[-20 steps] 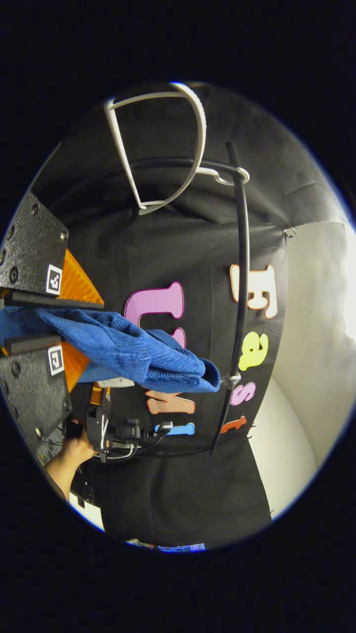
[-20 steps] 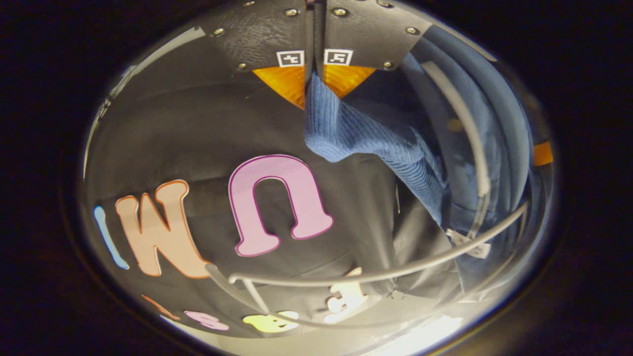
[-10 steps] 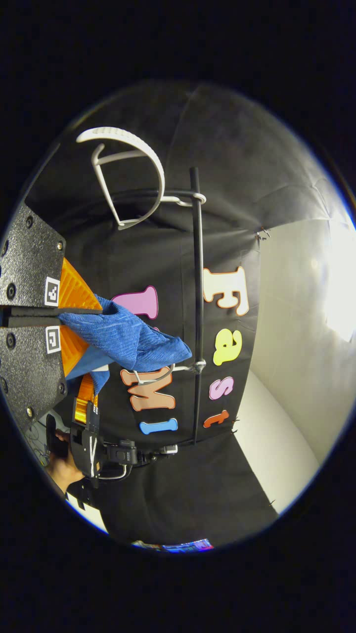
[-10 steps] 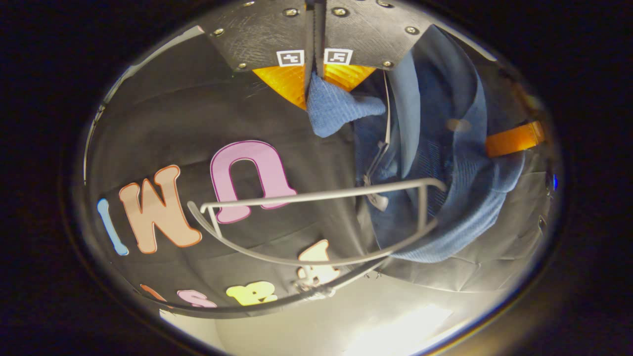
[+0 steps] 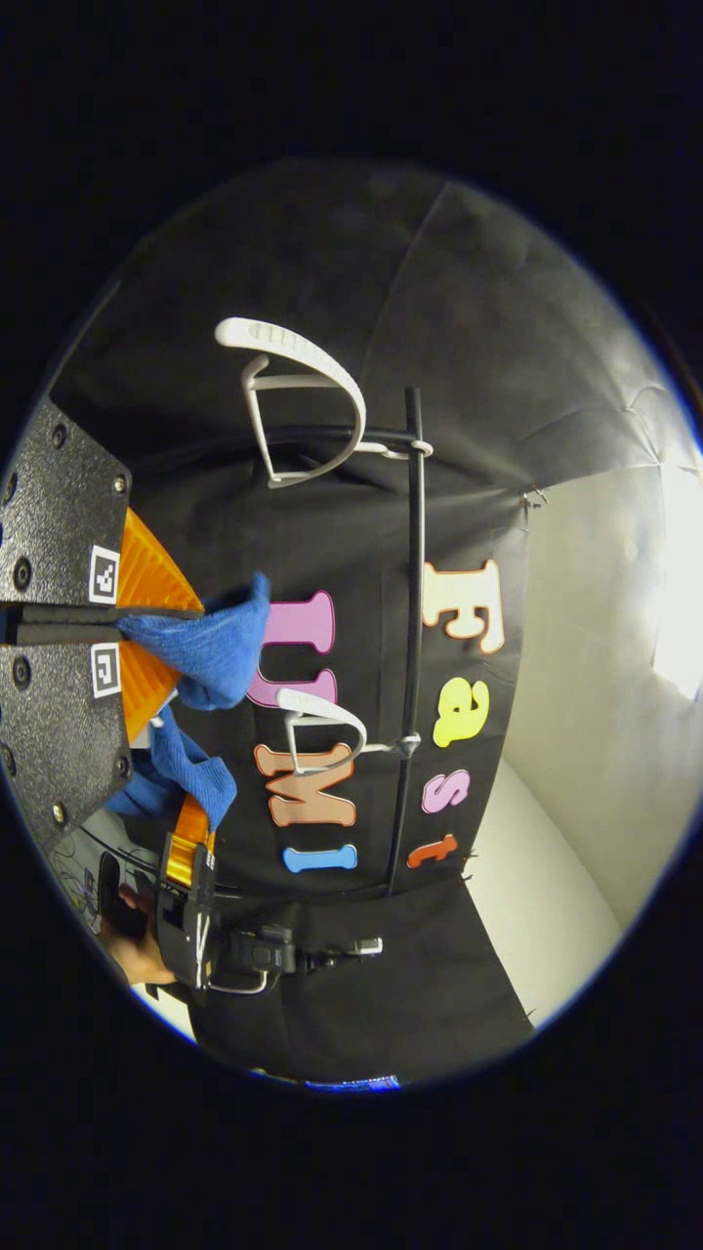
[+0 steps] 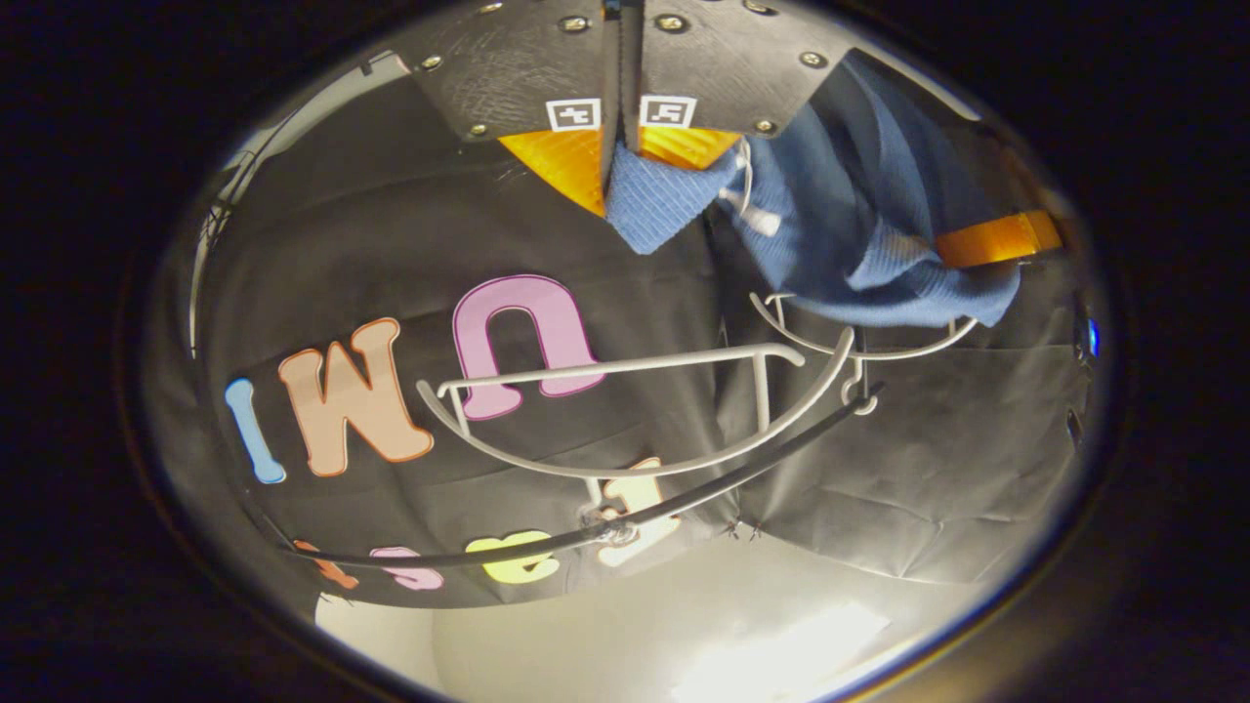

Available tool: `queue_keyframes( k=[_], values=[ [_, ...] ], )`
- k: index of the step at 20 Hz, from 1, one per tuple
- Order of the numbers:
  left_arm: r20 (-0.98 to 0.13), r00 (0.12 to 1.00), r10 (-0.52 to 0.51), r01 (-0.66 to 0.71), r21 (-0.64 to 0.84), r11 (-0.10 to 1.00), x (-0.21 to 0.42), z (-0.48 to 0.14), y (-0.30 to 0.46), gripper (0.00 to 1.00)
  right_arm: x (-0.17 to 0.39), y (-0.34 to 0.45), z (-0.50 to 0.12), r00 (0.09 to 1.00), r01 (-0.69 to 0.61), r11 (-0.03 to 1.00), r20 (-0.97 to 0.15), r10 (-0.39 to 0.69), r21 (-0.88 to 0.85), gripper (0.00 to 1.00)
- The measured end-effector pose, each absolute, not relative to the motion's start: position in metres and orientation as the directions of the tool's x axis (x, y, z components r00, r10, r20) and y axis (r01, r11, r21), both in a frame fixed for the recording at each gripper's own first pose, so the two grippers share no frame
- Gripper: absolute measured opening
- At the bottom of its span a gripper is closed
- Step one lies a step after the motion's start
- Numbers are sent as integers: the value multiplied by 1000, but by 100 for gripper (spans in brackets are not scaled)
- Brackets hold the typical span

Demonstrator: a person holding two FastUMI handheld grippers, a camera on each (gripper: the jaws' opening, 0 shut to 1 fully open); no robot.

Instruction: Grasp the clothes on the hanger with both hands and then place them into the laundry hamper below.

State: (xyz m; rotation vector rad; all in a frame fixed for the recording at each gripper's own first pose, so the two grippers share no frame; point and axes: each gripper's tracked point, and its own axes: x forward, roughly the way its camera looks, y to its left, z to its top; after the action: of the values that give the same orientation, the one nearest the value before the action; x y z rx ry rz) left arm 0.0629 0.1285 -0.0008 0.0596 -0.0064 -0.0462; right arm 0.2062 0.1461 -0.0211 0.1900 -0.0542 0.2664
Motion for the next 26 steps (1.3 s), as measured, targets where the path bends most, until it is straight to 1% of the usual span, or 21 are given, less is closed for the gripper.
queue_keyframes(
  k=[2,3,4,5,6,8,9,10,14,17,19,20,21,22,24,26],
  values=[
    [19,1000,-18,16,92,996,59,0,127,0,196,141,-17,965,-261,950,86,250,174,0],
    [14,1000,-22,21,98,995,57,-4,121,1,192,139,-15,965,-257,951,90,245,170,0],
    [9,999,-42,41,94,995,55,-6,113,0,188,135,-14,967,-252,953,93,239,170,3],
    [10,998,-59,58,85,995,55,-6,106,0,185,132,-10,967,-249,952,101,235,175,3],
    [7,998,-64,63,77,995,56,-6,103,0,181,129,-5,966,-248,953,112,231,175,0],
    [12,997,-74,73,58,996,61,-5,97,1,173,118,4,969,-230,960,125,212,159,0],
    [18,996,-83,82,48,995,65,-3,90,0,170,112,9,970,-224,962,134,204,157,3],
    [20,996,-86,85,41,996,69,-2,84,0,167,108,14,969,-221,962,146,198,159,0],
    [35,993,-113,112,30,993,89,2,54,0,162,85,27,971,-196,968,170,169,154,1],
    [64,989,-134,133,30,991,105,6,27,2,165,69,32,973,-183,973,171,158,140,1],
    [96,986,-138,136,26,990,118,10,10,0,171,57,37,974,-171,975,174,145,142,0],
    [113,984,-141,139,24,990,126,12,-1,1,174,51,40,974,-166,975,177,140,146,4],
    [129,981,-143,142,23,990,131,14,-11,1,177,46,43,975,-163,976,177,136,145,4],
    [137,979,-151,149,24,989,137,15,-22,1,179,40,43,976,-151,978,177,125,144,0],
    [151,974,-170,168,26,985,152,15,-42,1,185,25,47,978,-130,981,179,104,141,1],
    [172,971,-167,168,9,986,166,19,-54,1,189,12,49,978,-116,982,191,86,152,1]
  ],
)
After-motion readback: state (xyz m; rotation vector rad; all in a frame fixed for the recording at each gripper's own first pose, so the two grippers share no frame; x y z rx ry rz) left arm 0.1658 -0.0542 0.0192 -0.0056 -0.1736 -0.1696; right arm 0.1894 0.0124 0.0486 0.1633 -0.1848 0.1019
